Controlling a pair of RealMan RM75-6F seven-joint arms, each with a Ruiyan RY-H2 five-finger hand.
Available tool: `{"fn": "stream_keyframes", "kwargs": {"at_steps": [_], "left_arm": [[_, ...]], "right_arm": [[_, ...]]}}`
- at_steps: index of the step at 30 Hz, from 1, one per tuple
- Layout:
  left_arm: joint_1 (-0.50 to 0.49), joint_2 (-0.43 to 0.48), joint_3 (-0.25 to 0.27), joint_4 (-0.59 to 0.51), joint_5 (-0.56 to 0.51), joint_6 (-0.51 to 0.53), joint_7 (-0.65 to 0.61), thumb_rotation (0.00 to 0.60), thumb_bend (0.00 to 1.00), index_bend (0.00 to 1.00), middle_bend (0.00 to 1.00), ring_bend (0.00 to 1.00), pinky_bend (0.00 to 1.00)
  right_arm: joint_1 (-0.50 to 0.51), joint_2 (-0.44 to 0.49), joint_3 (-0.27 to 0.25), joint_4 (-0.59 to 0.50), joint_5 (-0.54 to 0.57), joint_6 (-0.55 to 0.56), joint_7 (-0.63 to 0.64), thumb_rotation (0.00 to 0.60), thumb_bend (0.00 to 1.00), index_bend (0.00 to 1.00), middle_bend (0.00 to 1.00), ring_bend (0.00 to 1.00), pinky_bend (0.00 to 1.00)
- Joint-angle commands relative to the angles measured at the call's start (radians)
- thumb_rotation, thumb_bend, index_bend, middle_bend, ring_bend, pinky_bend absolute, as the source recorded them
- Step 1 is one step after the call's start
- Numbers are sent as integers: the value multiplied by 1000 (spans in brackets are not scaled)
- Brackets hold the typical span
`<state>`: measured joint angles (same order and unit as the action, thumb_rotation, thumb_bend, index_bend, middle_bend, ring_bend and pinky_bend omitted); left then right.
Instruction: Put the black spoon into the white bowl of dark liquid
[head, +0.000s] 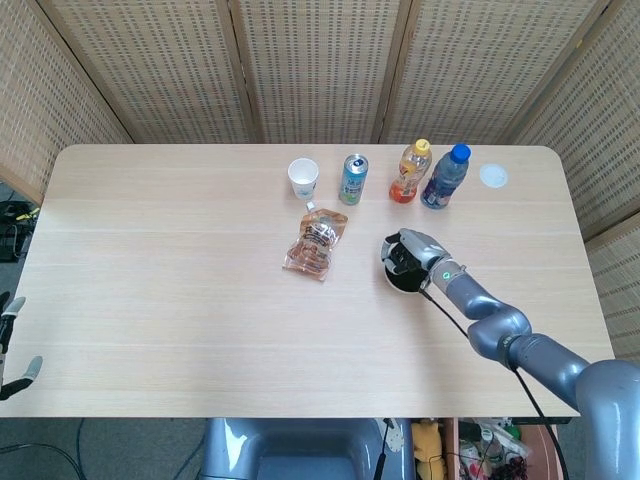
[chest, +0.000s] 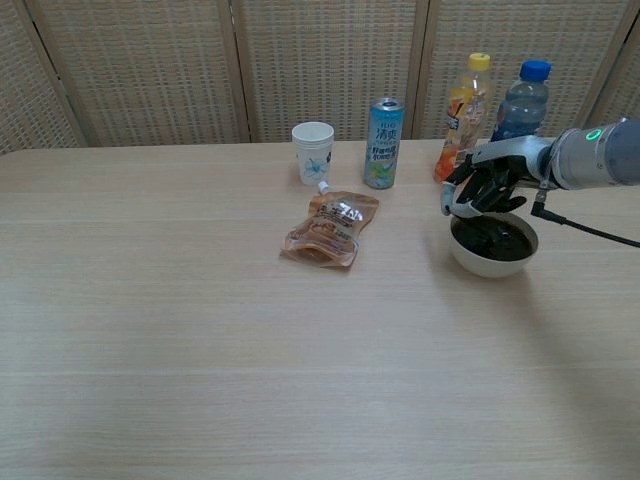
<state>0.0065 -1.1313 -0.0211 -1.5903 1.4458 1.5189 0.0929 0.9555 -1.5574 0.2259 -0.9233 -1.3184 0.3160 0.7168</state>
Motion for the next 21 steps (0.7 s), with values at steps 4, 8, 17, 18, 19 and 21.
{"fn": "stream_keyframes", "kwargs": {"at_steps": [4,8,17,18,19,21], "left_arm": [[-1,0,0,4,3,0,-4,600,333,0,0,0,0],[-5,-2,-1,6,5,-5,-7,600,333,0,0,0,0],[-12,-7,-4,7,7,-11,-3,600,333,0,0,0,0],[-12,-7,-5,6,7,-11,-3,600,333,0,0,0,0],[-12,-7,-5,6,6,-11,-2,600,332,0,0,0,0],[-11,-8,-5,6,4,-11,0,600,333,0,0,0,0]], "right_arm": [[-15,22,-8,-63,-15,12,5,600,801,773,848,897,982],[-34,50,-20,-114,-23,21,7,600,801,774,848,897,982],[-43,67,-31,-98,-15,15,-1,600,801,774,848,897,982],[-41,64,-29,-87,-12,14,-1,600,801,774,848,897,982],[-39,60,-28,-75,-12,12,-4,600,801,773,848,897,982],[-34,51,-26,-54,-10,11,-6,600,801,773,848,897,982]]}}
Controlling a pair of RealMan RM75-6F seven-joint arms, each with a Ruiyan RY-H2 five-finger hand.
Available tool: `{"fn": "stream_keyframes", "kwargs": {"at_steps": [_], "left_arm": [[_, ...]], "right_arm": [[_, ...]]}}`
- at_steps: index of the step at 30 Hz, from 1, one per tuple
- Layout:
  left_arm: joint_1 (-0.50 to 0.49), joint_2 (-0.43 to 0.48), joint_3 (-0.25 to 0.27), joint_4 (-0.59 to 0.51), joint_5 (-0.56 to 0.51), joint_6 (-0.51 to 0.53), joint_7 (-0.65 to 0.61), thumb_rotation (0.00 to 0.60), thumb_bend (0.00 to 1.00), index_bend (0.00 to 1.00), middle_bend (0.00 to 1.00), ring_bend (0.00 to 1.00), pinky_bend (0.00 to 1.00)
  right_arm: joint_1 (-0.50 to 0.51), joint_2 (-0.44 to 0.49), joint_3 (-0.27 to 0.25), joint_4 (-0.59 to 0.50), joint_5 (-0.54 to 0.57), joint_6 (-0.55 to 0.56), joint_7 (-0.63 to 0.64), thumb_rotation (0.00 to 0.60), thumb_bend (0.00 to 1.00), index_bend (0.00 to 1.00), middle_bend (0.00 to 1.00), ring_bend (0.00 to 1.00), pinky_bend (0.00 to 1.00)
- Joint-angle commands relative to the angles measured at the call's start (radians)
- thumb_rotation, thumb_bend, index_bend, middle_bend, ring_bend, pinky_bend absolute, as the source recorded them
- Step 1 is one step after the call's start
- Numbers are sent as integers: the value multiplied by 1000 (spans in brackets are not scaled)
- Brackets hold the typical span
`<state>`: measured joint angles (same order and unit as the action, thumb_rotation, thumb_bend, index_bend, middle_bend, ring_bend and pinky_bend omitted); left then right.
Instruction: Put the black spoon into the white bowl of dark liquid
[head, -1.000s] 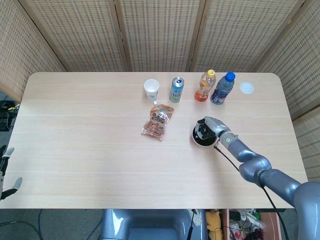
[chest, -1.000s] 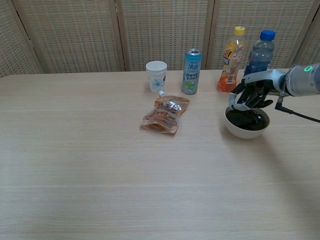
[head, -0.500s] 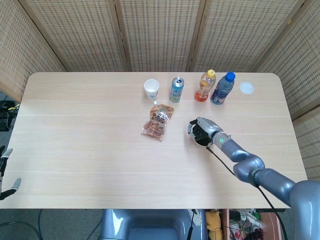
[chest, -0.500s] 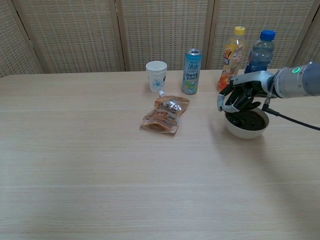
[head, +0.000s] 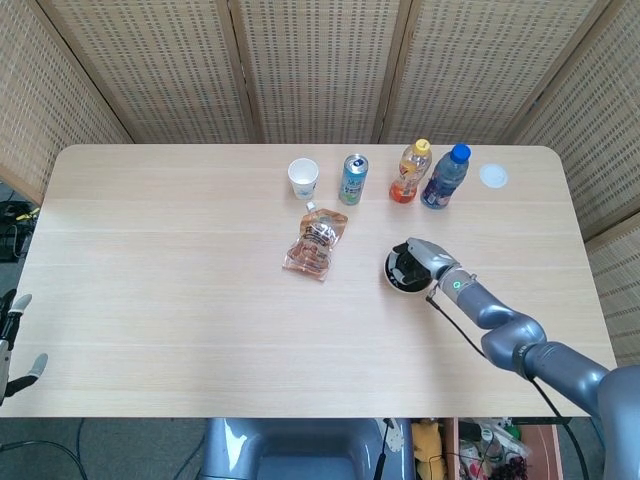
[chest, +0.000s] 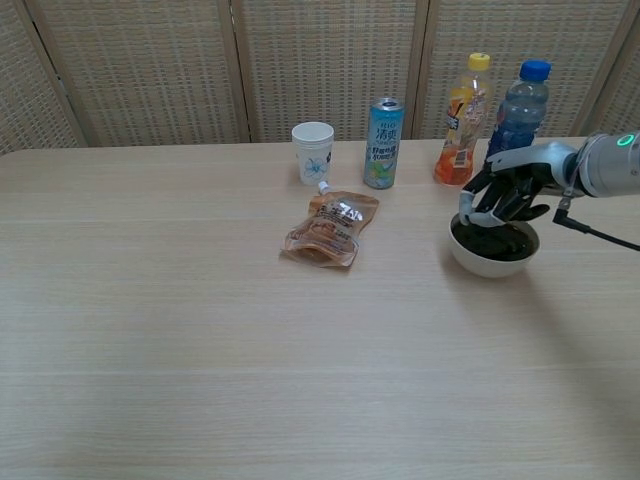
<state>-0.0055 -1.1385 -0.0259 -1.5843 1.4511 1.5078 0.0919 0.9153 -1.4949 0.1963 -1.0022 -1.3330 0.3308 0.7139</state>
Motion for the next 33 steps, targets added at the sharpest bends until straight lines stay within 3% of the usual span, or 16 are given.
{"fn": "stream_keyframes", "kwargs": {"at_steps": [1,7,16,18,20,23,25,33], "left_arm": [[2,-1,0,-1,-3,1,1,600,334,0,0,0,0],[9,-1,3,0,-11,4,1,600,332,0,0,0,0],[13,1,5,8,-8,7,-13,600,334,0,0,0,0],[13,0,5,11,-7,7,-16,600,333,0,0,0,0],[14,-1,5,14,-7,7,-20,600,333,0,0,0,0],[16,-1,6,16,-8,8,-24,600,333,0,0,0,0],[16,-1,6,17,-7,8,-25,600,332,0,0,0,0],[14,0,6,13,5,13,-23,600,333,0,0,0,0]], "right_arm": [[11,-18,7,37,7,-6,-2,600,801,773,848,897,982],[33,-56,17,79,0,-11,1,600,802,773,848,897,982],[37,-50,20,14,-18,-5,14,600,795,773,847,897,982],[34,-48,18,10,-22,10,4,600,696,774,848,897,982],[31,-45,16,9,-18,18,-7,600,480,766,862,897,982],[26,-44,8,20,-16,35,-37,600,157,674,879,898,982],[24,-41,1,24,-14,36,-55,600,36,588,880,897,982],[9,-18,-2,-1,27,55,-123,600,0,438,880,897,982]]}}
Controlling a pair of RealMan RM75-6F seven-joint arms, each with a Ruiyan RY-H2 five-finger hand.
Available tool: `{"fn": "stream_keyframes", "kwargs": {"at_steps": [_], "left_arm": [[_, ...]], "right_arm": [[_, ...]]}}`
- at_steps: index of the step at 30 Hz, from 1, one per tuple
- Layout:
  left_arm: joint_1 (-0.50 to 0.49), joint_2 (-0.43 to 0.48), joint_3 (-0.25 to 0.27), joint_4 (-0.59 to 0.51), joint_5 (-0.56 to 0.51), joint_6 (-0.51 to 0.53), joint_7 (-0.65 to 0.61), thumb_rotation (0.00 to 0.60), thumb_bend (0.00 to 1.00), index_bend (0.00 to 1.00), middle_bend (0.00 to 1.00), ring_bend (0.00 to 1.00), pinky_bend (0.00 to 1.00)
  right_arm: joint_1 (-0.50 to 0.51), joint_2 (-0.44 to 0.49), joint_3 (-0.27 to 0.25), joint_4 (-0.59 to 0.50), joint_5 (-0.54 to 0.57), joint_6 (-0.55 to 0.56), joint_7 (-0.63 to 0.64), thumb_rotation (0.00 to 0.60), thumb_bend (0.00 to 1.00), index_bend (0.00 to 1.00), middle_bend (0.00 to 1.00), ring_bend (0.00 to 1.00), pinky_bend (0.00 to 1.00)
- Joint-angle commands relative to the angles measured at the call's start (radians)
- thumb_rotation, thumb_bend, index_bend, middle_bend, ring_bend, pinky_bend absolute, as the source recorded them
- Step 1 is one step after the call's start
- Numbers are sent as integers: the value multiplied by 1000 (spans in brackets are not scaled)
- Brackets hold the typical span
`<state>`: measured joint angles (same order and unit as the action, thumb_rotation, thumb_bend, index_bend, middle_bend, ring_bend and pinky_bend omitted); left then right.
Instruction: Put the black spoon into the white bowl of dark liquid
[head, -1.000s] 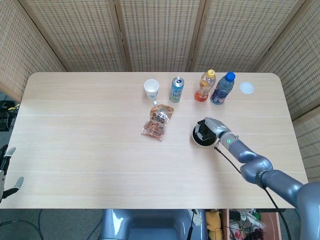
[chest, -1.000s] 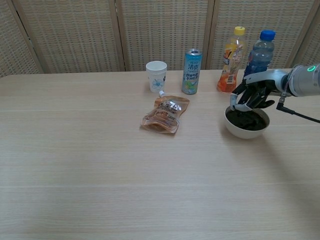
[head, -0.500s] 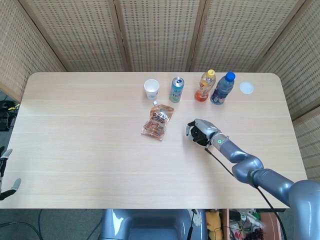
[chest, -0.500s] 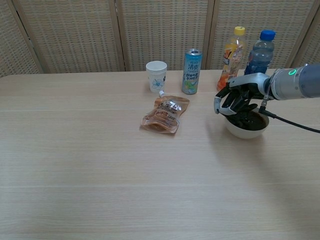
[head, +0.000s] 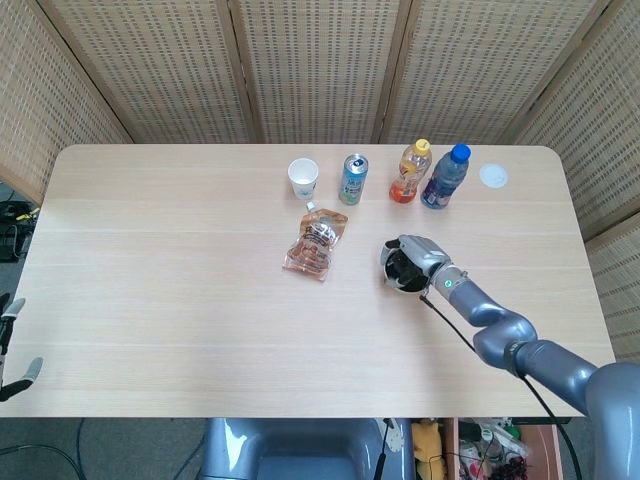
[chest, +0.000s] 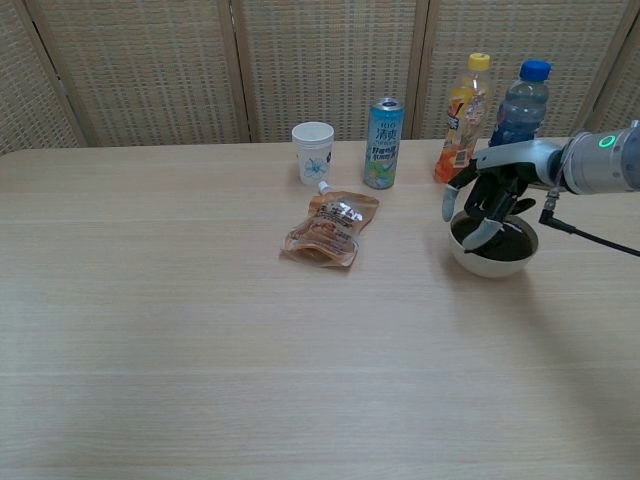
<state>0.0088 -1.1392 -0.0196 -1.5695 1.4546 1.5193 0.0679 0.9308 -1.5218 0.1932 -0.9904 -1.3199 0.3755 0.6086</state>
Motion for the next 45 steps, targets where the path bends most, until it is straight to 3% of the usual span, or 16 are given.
{"fn": "stream_keyframes", "kwargs": {"at_steps": [1,7,12,16,20,26,32,35,38,45], "left_arm": [[-1,1,0,-4,2,2,3,600,333,0,0,0,0],[0,3,0,-11,7,6,7,600,333,0,0,0,0],[3,8,-2,-12,6,12,8,600,334,0,0,0,0],[1,10,-8,-9,2,14,8,600,333,0,0,0,0],[-5,7,-14,-2,0,9,8,600,333,0,0,0,0],[-16,3,-26,10,-5,3,10,600,333,0,0,0,0],[-25,-9,-34,28,9,15,12,600,333,0,0,0,0],[-28,-17,-34,34,18,20,15,600,333,0,0,0,0],[-35,-27,-25,36,43,20,22,600,333,0,0,0,0],[-39,-41,-19,35,77,38,29,600,333,0,0,0,0]], "right_arm": [[-8,13,1,-21,20,12,-27,600,0,423,880,897,982],[-16,42,3,-75,60,26,-88,600,0,392,868,897,982],[-33,96,13,-164,92,81,-156,600,0,383,801,897,982],[-71,156,23,-254,130,174,-230,600,0,383,723,881,982],[-139,228,28,-383,189,319,-336,600,0,383,649,800,956],[-253,298,16,-555,219,583,-521,600,20,383,557,658,819],[-396,308,-44,-642,143,886,-721,600,162,383,466,520,705],[-446,295,-62,-654,110,979,-772,600,239,383,422,449,654],[-487,279,-78,-655,78,1048,-807,600,305,383,361,350,535],[-578,293,-135,-695,51,1117,-887,600,322,299,194,131,273]]}}
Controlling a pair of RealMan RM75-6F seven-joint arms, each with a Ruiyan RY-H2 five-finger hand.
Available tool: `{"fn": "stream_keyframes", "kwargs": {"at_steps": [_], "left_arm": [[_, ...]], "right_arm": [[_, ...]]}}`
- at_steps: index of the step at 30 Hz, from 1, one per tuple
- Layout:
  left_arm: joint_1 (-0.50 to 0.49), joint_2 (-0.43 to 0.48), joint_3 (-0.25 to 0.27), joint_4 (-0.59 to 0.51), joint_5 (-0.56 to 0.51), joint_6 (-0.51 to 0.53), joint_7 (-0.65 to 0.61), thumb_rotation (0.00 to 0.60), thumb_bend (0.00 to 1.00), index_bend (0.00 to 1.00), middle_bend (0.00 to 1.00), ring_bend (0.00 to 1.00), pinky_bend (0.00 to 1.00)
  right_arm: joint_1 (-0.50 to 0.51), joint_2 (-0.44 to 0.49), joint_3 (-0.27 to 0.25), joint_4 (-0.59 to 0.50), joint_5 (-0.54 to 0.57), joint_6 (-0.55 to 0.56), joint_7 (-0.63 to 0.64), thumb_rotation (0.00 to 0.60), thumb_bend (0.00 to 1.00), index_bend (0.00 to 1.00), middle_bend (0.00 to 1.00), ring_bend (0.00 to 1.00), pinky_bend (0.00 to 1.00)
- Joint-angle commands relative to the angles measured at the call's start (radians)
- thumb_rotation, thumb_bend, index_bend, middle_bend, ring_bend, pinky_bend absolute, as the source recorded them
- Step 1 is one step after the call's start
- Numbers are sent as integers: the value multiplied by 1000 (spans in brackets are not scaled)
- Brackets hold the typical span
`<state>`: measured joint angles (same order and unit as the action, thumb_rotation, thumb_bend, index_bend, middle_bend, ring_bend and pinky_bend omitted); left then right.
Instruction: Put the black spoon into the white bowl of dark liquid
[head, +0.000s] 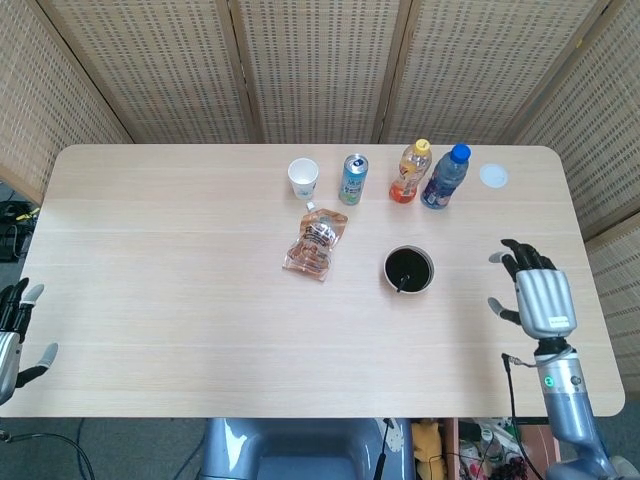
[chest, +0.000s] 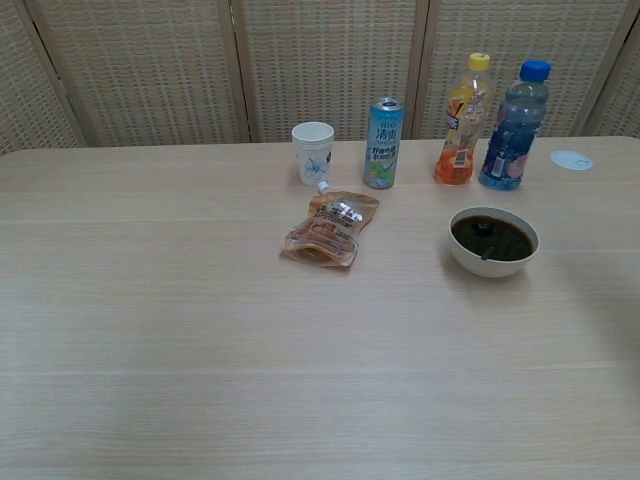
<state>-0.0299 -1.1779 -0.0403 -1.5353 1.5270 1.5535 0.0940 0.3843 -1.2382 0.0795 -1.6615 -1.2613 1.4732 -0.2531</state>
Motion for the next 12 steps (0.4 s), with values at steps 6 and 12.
{"fn": "stream_keyframes", "kwargs": {"at_steps": [6,12], "left_arm": [[1,-5,11,-10,26,14,9,600,333,0,0,0,0],[3,-5,28,-22,34,4,17,600,332,0,0,0,0]], "right_arm": [[-96,27,-68,-48,-33,54,-68,600,322,226,101,26,121],[-144,34,-97,-67,-41,63,-84,600,322,182,56,0,68]]}}
